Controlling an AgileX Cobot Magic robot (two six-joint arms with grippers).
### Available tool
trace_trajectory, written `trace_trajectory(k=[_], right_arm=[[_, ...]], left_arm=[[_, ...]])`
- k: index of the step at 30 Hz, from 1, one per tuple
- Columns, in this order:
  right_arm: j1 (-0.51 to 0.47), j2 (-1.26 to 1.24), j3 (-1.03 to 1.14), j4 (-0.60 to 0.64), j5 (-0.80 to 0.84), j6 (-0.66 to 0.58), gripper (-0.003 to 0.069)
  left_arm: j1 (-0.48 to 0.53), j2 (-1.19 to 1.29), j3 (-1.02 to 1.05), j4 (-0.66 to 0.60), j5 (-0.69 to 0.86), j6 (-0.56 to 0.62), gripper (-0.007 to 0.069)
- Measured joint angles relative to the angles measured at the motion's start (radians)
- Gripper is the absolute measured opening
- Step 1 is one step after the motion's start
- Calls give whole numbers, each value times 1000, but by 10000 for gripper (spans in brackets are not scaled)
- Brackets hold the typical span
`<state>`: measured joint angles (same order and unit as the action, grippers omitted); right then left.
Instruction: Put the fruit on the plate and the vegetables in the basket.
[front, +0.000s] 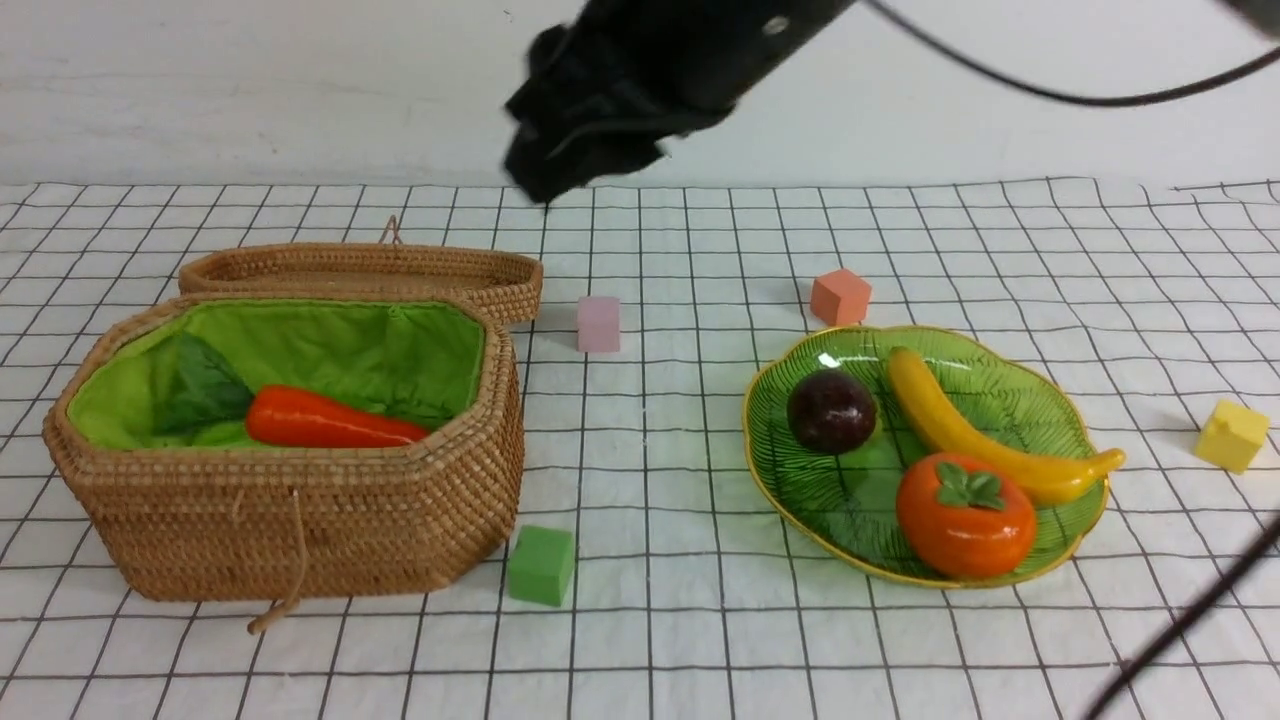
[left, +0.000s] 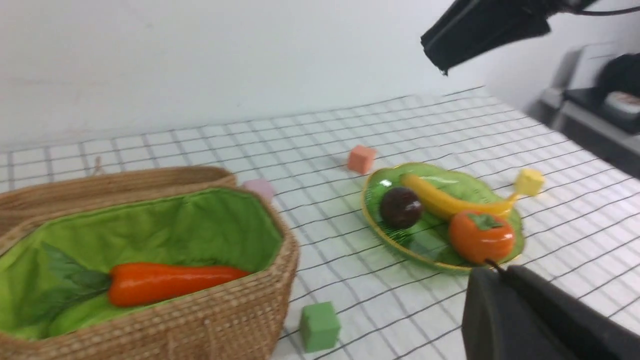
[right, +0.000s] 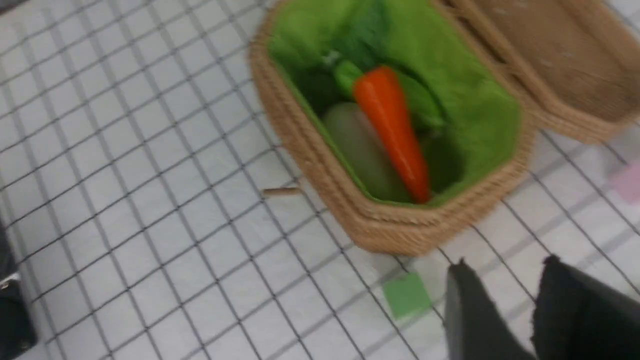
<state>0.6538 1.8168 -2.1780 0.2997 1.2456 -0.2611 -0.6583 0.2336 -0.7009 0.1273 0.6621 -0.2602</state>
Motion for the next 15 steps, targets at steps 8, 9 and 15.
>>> trace_trajectory(k=[8,9,15], right_arm=[[-2,-366,415,-171,7,231,0],[-2,-424,490,-180,9,268,4],[-2,-715,897,-191,17,462,21]], left_arm=[[0,-244,224,-70,-161,8,11],[0,-248,247,-70,-179,2,11],[0,-249,360,-74,-242,-11,19]])
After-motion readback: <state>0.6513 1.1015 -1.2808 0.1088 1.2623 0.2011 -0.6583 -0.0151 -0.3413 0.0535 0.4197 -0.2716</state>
